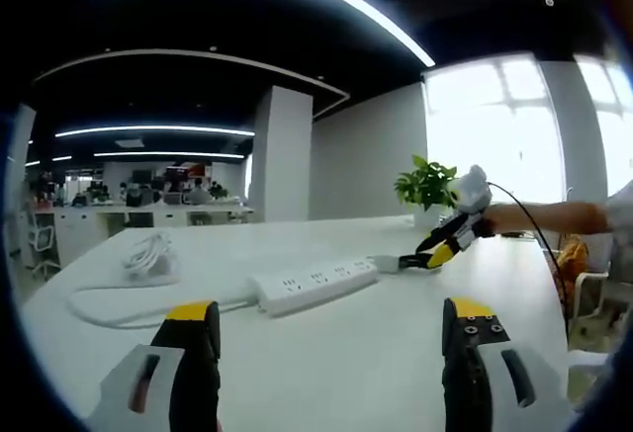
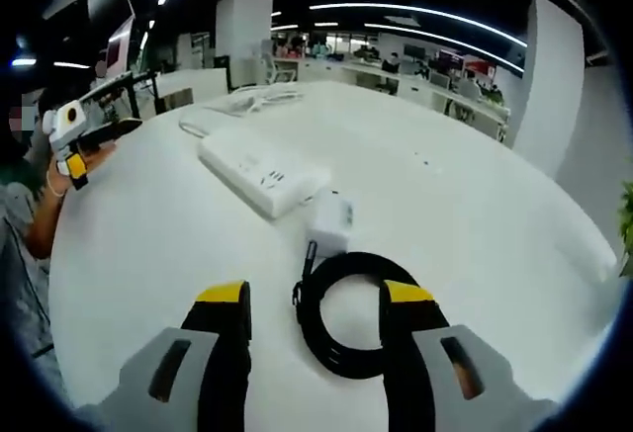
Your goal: Straighten the power strip on the desk, plug the charger into it
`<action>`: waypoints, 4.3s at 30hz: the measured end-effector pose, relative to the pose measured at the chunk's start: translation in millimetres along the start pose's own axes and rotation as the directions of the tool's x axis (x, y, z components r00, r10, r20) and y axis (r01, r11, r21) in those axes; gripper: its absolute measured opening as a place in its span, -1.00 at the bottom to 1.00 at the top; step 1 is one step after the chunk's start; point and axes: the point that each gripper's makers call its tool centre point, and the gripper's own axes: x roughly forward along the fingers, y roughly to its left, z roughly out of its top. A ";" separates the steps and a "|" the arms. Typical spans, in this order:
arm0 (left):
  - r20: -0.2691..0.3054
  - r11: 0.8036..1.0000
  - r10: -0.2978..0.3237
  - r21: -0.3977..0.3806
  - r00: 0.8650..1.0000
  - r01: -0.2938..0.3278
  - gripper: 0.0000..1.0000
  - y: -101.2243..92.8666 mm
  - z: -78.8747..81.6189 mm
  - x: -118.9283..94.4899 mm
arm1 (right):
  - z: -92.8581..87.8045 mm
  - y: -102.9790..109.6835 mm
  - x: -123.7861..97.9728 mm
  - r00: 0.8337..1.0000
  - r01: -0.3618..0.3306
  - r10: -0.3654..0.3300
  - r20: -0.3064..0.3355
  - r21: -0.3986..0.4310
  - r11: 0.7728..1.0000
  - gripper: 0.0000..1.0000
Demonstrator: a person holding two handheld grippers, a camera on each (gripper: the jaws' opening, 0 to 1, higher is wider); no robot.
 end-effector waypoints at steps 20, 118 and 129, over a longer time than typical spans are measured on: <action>0.004 1.000 -0.004 0.000 1.000 0.004 0.89 0.0 0.5 -3.3 | -14.9 3.6 1.9 0.979 -0.047 0.044 -0.201 -0.010 0.999 -0.13; -0.013 0.999 -0.030 0.037 0.999 0.031 0.86 -14.3 7.2 3.7 | 82.9 40.8 -26.7 0.887 0.050 -0.063 0.458 0.041 0.998 -0.88; -0.014 0.998 -0.037 0.049 0.999 0.037 0.86 -16.9 9.3 8.2 | 101.8 58.1 -33.3 0.856 0.038 -0.052 0.514 0.038 0.999 -0.88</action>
